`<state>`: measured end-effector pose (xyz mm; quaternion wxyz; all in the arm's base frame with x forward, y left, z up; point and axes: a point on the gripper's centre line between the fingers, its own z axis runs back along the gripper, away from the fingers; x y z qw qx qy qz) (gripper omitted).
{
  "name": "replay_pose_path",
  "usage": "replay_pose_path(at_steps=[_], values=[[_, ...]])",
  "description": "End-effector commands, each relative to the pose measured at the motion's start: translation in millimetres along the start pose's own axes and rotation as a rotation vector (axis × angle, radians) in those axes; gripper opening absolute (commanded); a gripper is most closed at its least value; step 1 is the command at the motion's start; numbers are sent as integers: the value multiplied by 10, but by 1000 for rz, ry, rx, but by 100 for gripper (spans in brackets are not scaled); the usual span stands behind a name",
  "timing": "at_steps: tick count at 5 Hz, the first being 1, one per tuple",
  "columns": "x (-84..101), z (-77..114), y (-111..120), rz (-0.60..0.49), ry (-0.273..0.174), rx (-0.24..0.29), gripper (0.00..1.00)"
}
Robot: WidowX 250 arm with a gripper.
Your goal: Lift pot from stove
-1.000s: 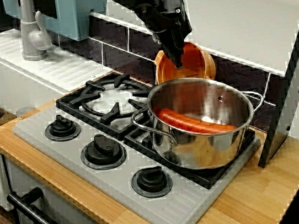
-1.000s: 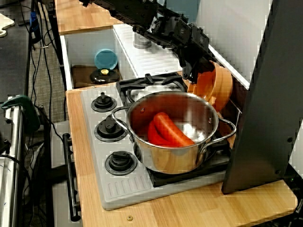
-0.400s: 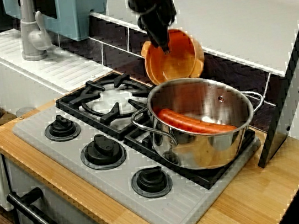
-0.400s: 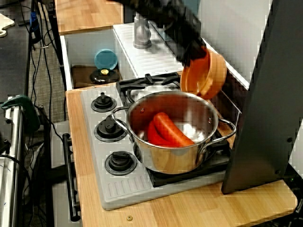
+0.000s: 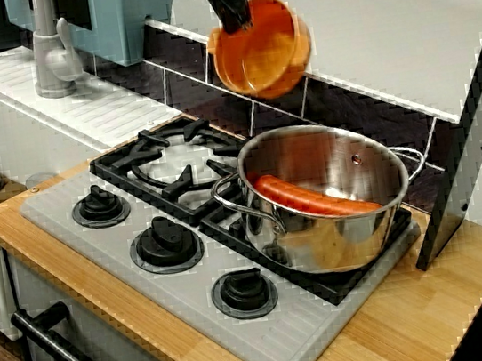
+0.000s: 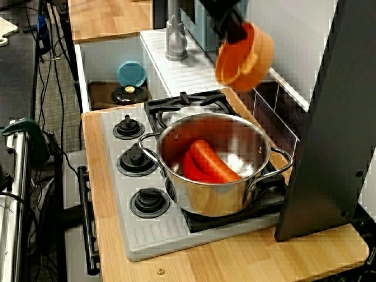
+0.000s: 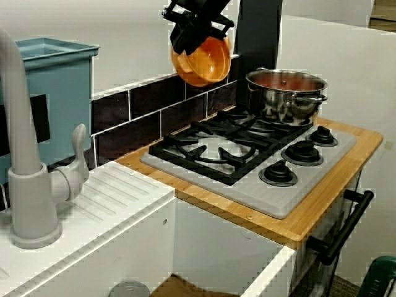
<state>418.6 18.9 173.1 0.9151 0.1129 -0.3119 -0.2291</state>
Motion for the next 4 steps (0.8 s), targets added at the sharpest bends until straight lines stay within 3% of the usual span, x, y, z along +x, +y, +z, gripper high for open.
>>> replay_pose_path(at_steps=[1,2,4], values=[[208,674,355,46,-119,30,0],[197,859,441,65,-130,2,0],[148,1156,569,105,-164,4,0]])
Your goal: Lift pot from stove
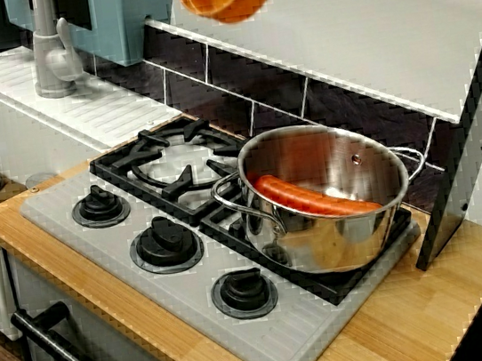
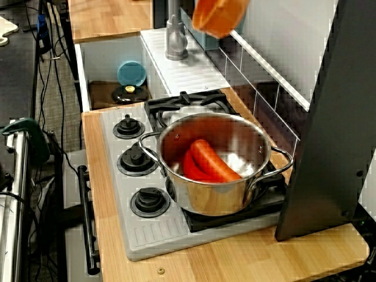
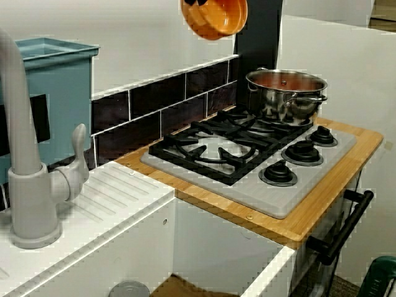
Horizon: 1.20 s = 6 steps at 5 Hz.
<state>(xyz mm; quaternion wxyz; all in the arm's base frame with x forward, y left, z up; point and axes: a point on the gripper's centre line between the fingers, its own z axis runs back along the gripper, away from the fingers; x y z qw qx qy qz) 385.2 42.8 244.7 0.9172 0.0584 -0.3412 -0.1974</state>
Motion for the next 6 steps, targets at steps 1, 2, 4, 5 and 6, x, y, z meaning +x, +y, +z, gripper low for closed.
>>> replay_pose_path(at_steps=[1,2,4,5,6], values=[[170,520,244,18,-106,58,0],[156,606,272,28,-117,57,0],[153,701,273,38,-124,52,0],[144,741,258,37,-129,51,0],[139,780,246,33,-133,50,0]])
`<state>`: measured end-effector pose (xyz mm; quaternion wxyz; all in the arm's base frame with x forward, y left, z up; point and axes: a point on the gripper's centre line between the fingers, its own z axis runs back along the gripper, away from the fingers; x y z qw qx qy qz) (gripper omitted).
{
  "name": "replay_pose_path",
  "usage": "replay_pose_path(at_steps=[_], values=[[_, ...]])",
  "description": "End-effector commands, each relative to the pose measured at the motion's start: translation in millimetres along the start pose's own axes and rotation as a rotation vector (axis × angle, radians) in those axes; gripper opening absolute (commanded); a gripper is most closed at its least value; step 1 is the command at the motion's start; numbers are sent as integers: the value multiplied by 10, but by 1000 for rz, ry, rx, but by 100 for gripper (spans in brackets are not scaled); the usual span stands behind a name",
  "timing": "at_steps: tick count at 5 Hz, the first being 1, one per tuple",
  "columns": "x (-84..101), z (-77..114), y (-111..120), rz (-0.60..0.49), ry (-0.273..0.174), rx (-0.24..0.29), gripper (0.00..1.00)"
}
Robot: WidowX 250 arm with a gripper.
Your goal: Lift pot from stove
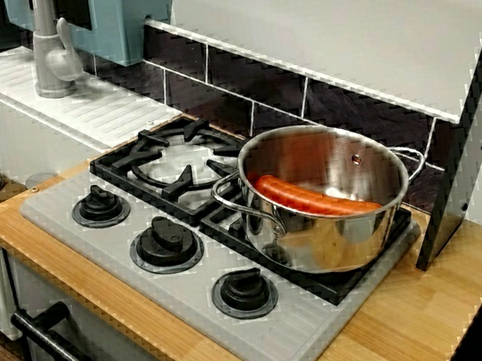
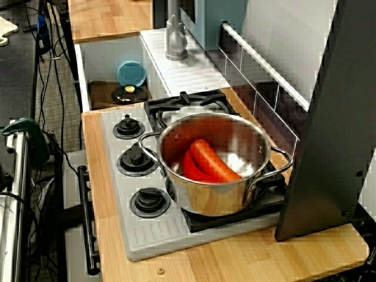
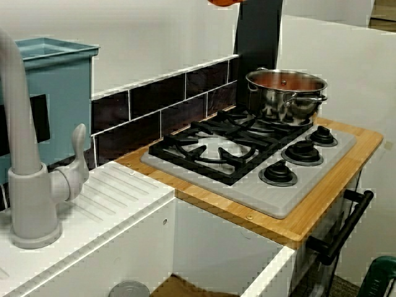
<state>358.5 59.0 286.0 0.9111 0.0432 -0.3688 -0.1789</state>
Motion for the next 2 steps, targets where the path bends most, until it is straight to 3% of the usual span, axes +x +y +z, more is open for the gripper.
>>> replay_pose_path(at_steps=[1,2], values=[[165,318,69,-14,-78,51,0],[171,328,79,-8,-76,49,0]])
